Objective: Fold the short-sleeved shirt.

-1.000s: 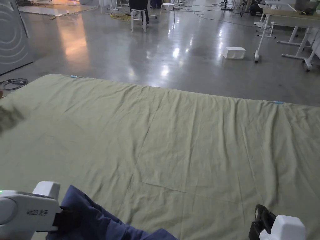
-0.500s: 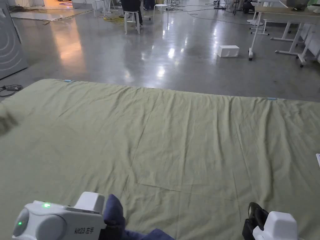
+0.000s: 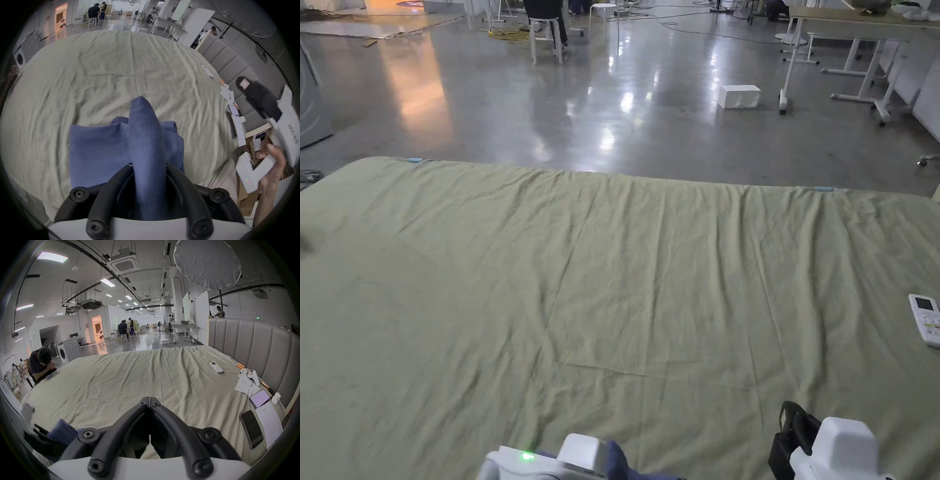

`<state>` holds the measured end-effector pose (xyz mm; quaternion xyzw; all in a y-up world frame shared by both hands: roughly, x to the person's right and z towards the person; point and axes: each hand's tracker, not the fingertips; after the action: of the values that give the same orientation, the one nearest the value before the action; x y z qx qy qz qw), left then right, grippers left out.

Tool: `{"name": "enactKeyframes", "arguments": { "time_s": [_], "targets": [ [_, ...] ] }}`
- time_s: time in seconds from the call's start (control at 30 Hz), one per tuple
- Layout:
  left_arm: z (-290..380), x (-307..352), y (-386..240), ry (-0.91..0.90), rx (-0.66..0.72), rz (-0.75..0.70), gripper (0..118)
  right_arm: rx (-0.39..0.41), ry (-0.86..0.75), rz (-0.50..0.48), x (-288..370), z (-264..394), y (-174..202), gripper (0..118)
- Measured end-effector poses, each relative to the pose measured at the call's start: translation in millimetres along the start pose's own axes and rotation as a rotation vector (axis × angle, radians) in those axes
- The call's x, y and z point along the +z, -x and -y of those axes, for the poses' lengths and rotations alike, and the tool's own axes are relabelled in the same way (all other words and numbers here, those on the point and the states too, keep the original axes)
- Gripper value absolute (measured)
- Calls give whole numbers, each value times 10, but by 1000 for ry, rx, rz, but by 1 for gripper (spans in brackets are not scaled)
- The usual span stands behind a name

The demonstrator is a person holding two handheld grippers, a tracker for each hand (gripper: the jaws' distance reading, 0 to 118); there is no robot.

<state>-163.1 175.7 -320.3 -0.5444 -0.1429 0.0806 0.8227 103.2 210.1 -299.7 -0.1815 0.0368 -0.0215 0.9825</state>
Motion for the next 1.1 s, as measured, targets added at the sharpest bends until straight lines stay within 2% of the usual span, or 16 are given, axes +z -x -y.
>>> {"name": "enactKeyframes", "arguments": {
  "time_s": [0.1, 0.27, 0.4, 0.53, 0.7, 0.77, 0.83, 0.9, 1.1],
  "targets": [
    [22, -224, -32, 15, 48, -8, 24, -20, 12, 6, 12, 16, -37, 0],
    [70, -206, -20, -17, 90, 68, 53, -13, 29, 19, 39, 51, -74, 0],
    [75, -35, 25, -27, 73, 156, 58, -19, 43, 33, 41, 65, -118, 0],
    [64, 194, 113, -104, 56, 203, 58, -20, 41, 42, 66, 54, -151, 0],
    [50, 223, 245, -154, 141, 235, 56, -7, 35, 49, 87, 24, -171, 0],
    [44, 130, 206, -131, 139, 206, 48, -4, 39, 54, 83, 26, -182, 0],
    [71, 14, 130, -99, 115, 195, 30, -8, 45, 56, 78, 36, -194, 0],
    [109, -156, 32, -64, 95, 228, 27, -7, 50, 59, 73, 45, -197, 0],
    [240, -491, -213, -40, 92, 176, 20, -1, 48, 63, 101, 15, -170, 0]
  ]
}}
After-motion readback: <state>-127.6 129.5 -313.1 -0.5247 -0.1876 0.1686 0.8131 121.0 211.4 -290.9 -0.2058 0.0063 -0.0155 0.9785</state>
